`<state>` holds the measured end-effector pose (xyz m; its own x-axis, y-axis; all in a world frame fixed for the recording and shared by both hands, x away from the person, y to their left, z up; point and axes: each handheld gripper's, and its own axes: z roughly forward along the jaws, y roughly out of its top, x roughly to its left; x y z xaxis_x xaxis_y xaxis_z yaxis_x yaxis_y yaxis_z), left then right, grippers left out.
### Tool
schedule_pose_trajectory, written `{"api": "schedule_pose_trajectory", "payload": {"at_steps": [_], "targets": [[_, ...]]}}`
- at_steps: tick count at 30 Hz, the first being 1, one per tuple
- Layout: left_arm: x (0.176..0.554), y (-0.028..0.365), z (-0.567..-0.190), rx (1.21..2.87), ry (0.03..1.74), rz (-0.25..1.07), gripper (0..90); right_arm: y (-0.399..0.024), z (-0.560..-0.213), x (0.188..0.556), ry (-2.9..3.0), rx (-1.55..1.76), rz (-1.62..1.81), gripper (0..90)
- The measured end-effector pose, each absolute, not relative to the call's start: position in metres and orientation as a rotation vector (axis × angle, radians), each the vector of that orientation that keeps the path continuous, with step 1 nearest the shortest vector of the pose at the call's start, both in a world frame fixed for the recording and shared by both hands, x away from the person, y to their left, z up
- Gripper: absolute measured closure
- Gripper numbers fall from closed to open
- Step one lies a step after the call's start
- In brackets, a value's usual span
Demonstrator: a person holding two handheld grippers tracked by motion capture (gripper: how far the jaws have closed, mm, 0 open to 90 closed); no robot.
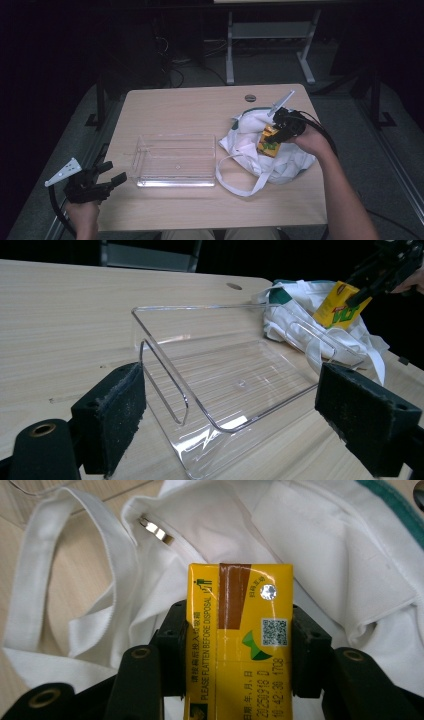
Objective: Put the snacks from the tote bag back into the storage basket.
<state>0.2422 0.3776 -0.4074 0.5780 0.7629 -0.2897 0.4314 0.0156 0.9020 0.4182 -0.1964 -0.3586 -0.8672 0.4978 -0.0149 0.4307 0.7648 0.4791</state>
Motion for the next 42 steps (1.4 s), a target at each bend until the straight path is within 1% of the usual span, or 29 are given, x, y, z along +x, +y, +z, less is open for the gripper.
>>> {"api": "schedule_pose_trajectory", "payload": {"at_steps": [11, 15, 27, 42], "targets": [[0.242, 0.375, -0.407, 1.617, 1.02, 0.346, 12.6, -0.188, -0.311, 0.403, 2.815, 0.637, 0.76, 52.2], [0.242, 0.376, -0.407, 1.613, 1.024, 0.347, 12.6, -0.183, -0.301, 0.398, 2.817, 0.617, 0.775, 52.2], [0.241, 0.376, -0.407, 1.618, 1.019, 0.353, 12.6, -0.164, -0.281, 0.383, 2.839, 0.521, 0.822, 52.2], [0.242, 0.377, -0.407, 1.619, 1.018, 0.355, 12.6, -0.126, -0.27, 0.374, 2.879, 0.367, 0.872, 52.2]]}}
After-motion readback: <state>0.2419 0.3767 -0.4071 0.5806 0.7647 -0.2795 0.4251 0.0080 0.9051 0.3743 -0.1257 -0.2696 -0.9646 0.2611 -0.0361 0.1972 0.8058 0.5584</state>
